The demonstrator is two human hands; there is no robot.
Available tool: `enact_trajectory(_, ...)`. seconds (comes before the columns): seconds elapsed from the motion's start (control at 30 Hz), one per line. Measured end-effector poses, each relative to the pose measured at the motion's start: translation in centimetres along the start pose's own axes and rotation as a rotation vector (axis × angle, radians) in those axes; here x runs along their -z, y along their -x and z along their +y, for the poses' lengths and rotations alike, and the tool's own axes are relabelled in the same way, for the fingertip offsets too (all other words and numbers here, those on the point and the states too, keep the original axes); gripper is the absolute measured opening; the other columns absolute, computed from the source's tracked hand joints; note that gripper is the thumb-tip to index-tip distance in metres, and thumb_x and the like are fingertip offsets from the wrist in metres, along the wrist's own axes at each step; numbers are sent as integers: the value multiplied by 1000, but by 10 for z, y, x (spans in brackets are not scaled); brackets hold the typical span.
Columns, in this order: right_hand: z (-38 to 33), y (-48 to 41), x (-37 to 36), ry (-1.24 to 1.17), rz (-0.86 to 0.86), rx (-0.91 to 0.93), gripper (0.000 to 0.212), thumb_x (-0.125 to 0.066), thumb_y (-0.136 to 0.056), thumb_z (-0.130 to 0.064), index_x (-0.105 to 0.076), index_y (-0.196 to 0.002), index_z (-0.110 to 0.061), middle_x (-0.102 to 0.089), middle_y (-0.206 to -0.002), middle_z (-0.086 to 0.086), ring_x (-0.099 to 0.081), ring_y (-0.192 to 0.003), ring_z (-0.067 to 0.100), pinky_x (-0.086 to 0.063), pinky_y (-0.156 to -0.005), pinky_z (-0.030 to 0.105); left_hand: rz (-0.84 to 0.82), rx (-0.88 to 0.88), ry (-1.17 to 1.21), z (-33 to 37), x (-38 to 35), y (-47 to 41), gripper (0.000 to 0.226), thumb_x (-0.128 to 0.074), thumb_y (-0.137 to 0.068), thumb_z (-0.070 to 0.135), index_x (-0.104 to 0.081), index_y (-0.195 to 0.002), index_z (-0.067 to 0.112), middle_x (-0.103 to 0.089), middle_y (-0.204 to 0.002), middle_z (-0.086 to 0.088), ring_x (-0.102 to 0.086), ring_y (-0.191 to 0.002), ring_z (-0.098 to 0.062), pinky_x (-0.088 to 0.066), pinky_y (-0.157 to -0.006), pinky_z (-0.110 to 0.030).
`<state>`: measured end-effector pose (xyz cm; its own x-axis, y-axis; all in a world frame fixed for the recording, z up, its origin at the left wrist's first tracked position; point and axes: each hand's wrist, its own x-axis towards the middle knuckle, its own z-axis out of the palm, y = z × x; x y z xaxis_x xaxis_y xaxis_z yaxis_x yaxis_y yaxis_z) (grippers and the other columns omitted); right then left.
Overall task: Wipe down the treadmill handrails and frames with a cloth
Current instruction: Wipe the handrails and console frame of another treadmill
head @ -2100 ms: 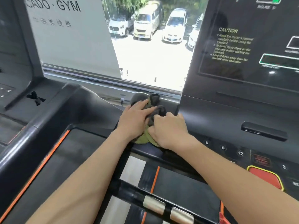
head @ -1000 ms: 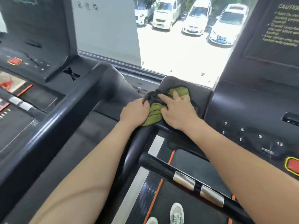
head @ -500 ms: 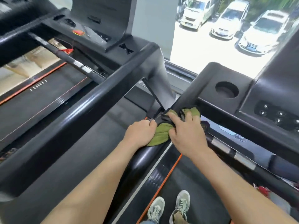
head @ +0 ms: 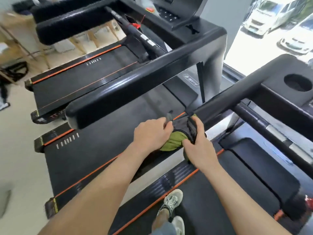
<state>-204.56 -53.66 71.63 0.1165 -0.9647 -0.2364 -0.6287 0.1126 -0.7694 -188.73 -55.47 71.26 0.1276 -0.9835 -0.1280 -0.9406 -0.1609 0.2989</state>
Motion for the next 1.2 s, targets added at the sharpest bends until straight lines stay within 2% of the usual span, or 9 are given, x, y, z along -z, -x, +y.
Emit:
enact_trajectory(0.13,-9,30,-36,-21,-90,40,83,-52,-91,-18,-1,-150,-46,-49,-72,-13,-49,-62,4,-38,-57,29,51,76,16,-35,6,36,39,-29,-96,52,-44,-75,23,-63,-87,1,-55,-78,-28,-45,-70,-37)
enact_trajectory(0.5,-20,101,-125,-188,-204,110,102,-54,-89,-14,21,-136,-64,-68,-94,-1,-65,-72,14,-55,-72,39,196,210,136,-110,4,108,38,-38,-95,46,-37,-71,16,-51,-71,1,-52,-70,-26,-36,-62,-36)
enact_trajectory(0.63,-25,120,-147,-318,-212,77,98,-56,-91,-13,12,-138,-68,-67,-109,-8,-64,-84,1,-49,-72,15,255,284,295,-125,1,131,37,-42,-97,40,-40,-76,10,-53,-71,-6,-50,-69,-27,-32,-60,-38)
enact_trajectory(0.73,-29,130,-155,-310,-260,60,96,-58,-91,-14,6,-140,-66,-65,-114,-13,-61,-88,-10,-45,-68,5,169,460,546,-143,-8,146,38,-43,-98,40,-44,-73,11,-54,-69,-5,-51,-68,-20,-36,-67,-38)
enact_trajectory(0.87,-40,136,-150,165,-188,217,96,-58,-84,-18,4,-144,-60,-64,-102,-7,-54,-78,9,-46,-71,22,66,571,893,-170,-27,142,45,-45,-91,46,-60,-90,4,-66,-86,-11,-61,-86,-27,-48,-77,-38)
enact_trajectory(0.93,-42,137,-153,394,-49,255,94,-58,-81,-20,-1,-147,-54,-54,-117,0,-41,-91,17,-42,-77,27,-7,588,1067,-173,-32,131,36,-52,-92,39,-64,-91,5,-67,-88,-2,-60,-87,-20,-46,-78,-34)
enact_trajectory(1.0,-45,145,-164,445,27,227,94,-60,-78,-24,-3,-148,-52,-39,-137,10,-37,-105,25,-44,-85,32,-128,581,1193,-179,-35,112,28,-60,-84,36,-69,-89,10,-70,-93,-2,-62,-91,-22,-46,-84,-35)
enact_trajectory(1.07,-48,151,-176,434,61,206,95,-64,-76,-32,-7,-150,-48,-24,-149,17,-32,-117,30,-45,-89,37,-202,539,1235,-181,-30,102,19,-62,-81,29,-68,-72,13,-67,-79,-6,-59,-79,-22,-44,-75,-35)
enact_trajectory(1.2,-50,139,-177,378,42,122,98,-62,-75,-32,-1,-150,-47,-18,-147,16,-25,-123,31,-40,-96,42,-6,463,1012,-167,-23,116,35,-53,-80,47,-63,-80,14,-67,-75,-4,-59,-78,-27,-48,-78,-44)
